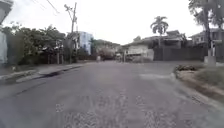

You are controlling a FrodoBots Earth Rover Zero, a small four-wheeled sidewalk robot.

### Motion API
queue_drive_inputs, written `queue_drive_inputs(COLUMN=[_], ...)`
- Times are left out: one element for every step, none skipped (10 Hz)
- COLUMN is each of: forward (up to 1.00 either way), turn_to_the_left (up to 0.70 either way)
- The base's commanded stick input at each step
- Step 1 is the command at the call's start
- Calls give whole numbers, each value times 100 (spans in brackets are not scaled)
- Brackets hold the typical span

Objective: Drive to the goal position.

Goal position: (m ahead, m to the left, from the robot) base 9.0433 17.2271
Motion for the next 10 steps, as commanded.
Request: queue_drive_inputs(forward=[100, 100, 100, 100, 100, 100, 100, 100, 100, 100], turn_to_the_left=[2, 2, 2, 2, 2, 2, 2, 2, 2, 2])
